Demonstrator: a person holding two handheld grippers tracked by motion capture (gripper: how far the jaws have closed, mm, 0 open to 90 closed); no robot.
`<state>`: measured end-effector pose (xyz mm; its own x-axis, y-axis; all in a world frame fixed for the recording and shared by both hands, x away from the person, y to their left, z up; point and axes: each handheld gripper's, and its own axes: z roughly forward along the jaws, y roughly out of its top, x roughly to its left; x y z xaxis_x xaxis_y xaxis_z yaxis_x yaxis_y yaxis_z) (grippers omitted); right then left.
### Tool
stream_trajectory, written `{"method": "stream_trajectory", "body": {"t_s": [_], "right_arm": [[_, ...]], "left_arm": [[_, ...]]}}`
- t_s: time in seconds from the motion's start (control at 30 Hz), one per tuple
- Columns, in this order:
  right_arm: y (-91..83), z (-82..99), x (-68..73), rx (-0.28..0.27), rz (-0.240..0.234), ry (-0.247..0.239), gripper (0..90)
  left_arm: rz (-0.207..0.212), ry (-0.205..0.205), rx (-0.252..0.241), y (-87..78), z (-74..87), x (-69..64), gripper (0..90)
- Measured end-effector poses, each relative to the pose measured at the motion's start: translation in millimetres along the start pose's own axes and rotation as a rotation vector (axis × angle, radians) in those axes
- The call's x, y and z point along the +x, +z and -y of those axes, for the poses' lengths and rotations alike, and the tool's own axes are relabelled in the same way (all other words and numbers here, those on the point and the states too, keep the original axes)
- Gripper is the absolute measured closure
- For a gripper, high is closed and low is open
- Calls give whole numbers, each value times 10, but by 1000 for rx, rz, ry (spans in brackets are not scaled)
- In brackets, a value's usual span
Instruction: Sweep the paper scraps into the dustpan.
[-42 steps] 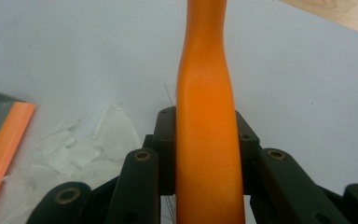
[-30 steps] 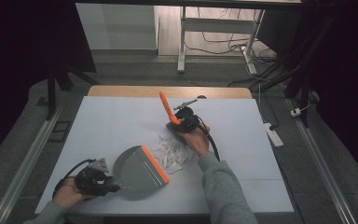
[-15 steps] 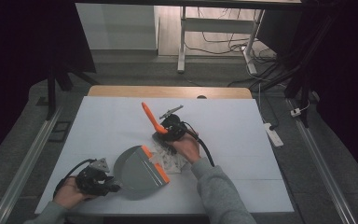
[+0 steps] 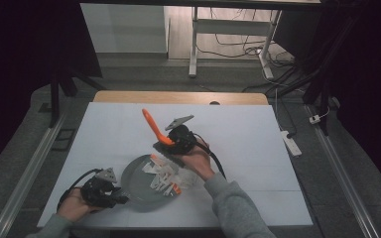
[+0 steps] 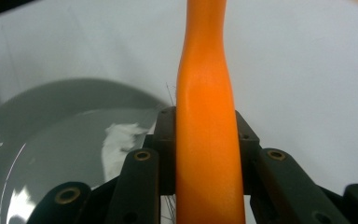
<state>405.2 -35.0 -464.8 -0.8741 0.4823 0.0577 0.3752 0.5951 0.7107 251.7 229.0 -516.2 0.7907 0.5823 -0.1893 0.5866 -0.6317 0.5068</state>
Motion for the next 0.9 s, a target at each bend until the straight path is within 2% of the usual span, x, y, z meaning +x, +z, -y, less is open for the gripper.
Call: {"method": "stream_trajectory", "body": {"t_s": [0.13,0.17,0.2,0.23,0.27,0.3,0.33,0.5,0.7,0.9], "right_arm": [[-241,23,-178,-54,53,35,707],[-241,23,-178,-54,53,35,707],[-348,57,-254,-69,88,55,707],[-348,57,-254,-69,88,55,707],[-444,108,-329,-77,115,75,707],[-444,108,-329,-77,115,75,707],[-528,175,-395,-84,137,96,707],[-696,314,-499,-107,168,141,707],[-881,482,-566,-95,205,170,706],[-949,606,-568,-63,228,173,706]], "left_arm": [[0,0,0,0,2,3,616],[1,0,0,-1,2,3,616],[0,0,0,0,2,2,616],[0,1,0,0,2,2,616],[-2,-4,-2,2,1,-3,616],[-1,-5,-2,2,1,-4,616],[-1,0,1,2,1,-1,615],[1,-1,1,2,1,-1,615],[1,-8,-4,3,3,-5,616],[1,-8,-4,3,4,-4,616]]}}
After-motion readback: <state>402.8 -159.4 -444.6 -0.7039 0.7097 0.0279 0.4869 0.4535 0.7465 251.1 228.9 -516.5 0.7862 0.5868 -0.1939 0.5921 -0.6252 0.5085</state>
